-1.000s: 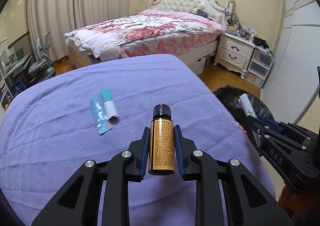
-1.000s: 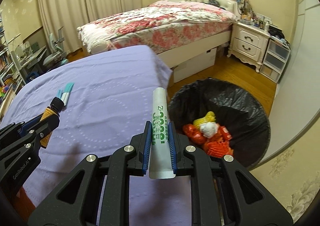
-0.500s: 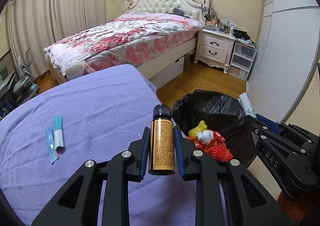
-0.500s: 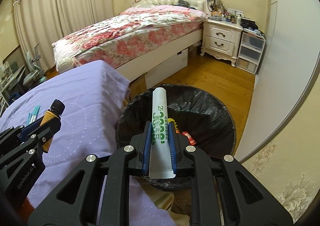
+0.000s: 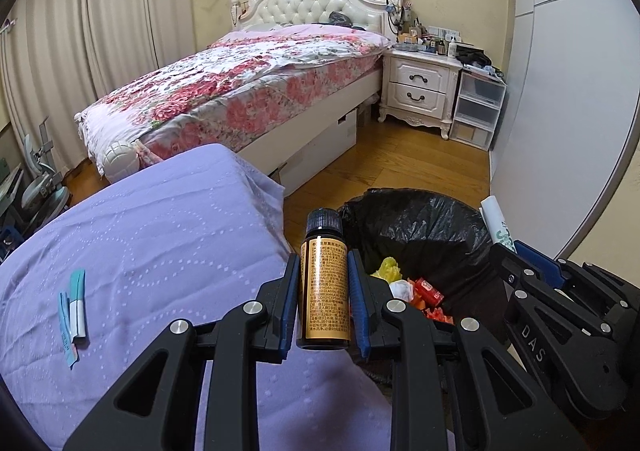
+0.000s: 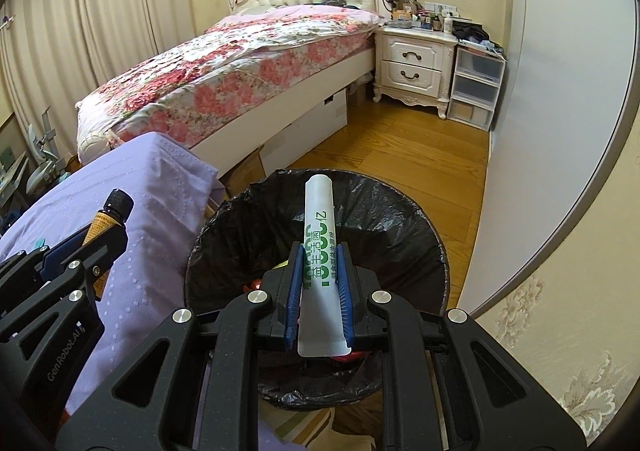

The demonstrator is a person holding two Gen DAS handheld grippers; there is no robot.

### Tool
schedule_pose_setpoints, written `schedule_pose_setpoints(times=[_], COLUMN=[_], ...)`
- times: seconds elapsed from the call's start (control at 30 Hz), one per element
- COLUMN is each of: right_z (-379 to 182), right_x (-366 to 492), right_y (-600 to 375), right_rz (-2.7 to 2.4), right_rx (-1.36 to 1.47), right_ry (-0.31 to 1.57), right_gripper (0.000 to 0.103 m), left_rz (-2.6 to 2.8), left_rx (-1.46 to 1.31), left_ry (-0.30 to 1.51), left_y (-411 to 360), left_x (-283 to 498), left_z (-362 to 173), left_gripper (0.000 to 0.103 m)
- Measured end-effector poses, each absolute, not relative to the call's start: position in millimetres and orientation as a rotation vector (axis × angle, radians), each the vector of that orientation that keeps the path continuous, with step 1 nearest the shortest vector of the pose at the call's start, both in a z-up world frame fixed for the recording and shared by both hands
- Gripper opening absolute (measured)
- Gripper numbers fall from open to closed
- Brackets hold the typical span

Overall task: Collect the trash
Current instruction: 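Open both grippers to drop the bottle and tube into the bin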

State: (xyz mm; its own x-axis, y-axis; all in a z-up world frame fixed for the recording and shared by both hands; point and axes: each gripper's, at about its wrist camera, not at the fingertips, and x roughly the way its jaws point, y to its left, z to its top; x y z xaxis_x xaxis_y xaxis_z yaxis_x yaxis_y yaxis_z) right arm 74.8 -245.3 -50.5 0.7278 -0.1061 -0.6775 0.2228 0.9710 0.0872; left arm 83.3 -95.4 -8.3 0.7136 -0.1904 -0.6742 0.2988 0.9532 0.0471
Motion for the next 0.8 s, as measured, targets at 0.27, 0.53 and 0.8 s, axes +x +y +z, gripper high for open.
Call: schedule_pose_setpoints(times=[0.27, 0.53, 0.8], right_z=[-55.4, -61.5, -63.5], right_x=[88.3, 95.9, 98.8], right_y=[-252.7, -261.1, -262.4], right_rz=[-0.22, -0.239, -0.254], right_rx=[0.161, 0.174, 0.174], right_ry=[0.745, 0.759, 0.764], right_gripper=[0.017, 0.017, 0.018], left_rz=[-0.276, -0.268, -0.27], left_rx=[0.171, 0.191, 0.192], left_ry=[0.754, 0.774, 0.79], left_y=[-107.9, -114.8, -117.1], left_x=[101.0, 110.2, 116.5], left_z=[-16.2, -25.0, -29.3], left_gripper=[0.025, 0.025, 0.025])
